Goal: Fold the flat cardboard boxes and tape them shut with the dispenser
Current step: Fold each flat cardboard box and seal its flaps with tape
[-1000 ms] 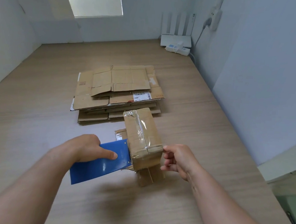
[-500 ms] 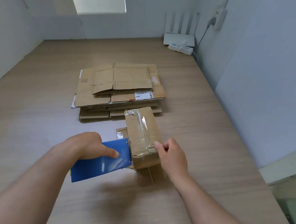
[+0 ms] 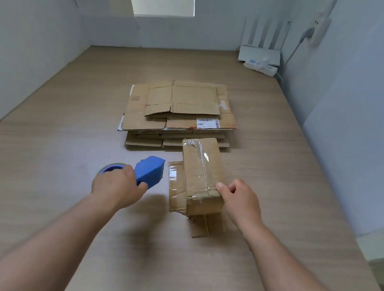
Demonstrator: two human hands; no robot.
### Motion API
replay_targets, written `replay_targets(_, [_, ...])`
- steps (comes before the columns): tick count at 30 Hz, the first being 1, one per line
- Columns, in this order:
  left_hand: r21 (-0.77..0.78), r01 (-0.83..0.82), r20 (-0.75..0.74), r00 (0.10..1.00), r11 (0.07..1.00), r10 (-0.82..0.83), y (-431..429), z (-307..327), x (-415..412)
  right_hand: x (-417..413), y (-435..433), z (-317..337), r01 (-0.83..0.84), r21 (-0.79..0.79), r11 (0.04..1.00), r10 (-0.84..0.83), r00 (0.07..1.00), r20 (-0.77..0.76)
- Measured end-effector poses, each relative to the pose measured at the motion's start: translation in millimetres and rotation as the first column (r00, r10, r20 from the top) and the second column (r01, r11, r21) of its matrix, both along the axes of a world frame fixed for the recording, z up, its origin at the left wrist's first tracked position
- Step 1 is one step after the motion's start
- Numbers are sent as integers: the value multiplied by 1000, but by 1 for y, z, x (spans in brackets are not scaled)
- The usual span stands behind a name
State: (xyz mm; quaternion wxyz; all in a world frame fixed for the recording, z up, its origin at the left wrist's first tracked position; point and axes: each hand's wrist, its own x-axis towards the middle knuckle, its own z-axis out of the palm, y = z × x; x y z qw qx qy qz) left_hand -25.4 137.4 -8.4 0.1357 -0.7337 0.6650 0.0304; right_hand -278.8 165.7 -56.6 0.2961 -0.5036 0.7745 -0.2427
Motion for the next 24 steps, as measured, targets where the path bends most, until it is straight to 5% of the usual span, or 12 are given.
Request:
replay_targets(7, [31, -96, -55, 994, 995, 97, 25, -61, 17, -2, 0, 6, -34, 16, 999, 35, 999, -40])
replay_targets(10, [-147, -129, -156, 982, 981, 106, 28, -56, 10, -3, 0, 7, -43, 28, 999, 45, 998, -53])
replay_targets(12, [-231, -167, -436, 899, 959, 52, 36, -36, -22, -3, 0, 7, -45, 34, 998, 47, 997, -59])
replay_targets(15, [-62, -95, -740, 672, 994, 18, 46, -24, -83, -2, 2, 10, -58, 43, 997, 61, 994, -88])
replay_targets(19, [145, -190, -803, 551, 971, 228, 39, -47, -117, 4, 5, 14, -135, 89, 987, 149, 972, -182])
replay_targets(22, [81, -256, -752, 618, 963, 228, 40, -55, -121, 11, 6, 14, -156, 114, 981, 182, 947, -264])
replay_targets(24, [14, -295, -799, 571, 955, 188, 41, -59, -118, 10, 4, 13, -185, 104, 977, 202, 959, -197])
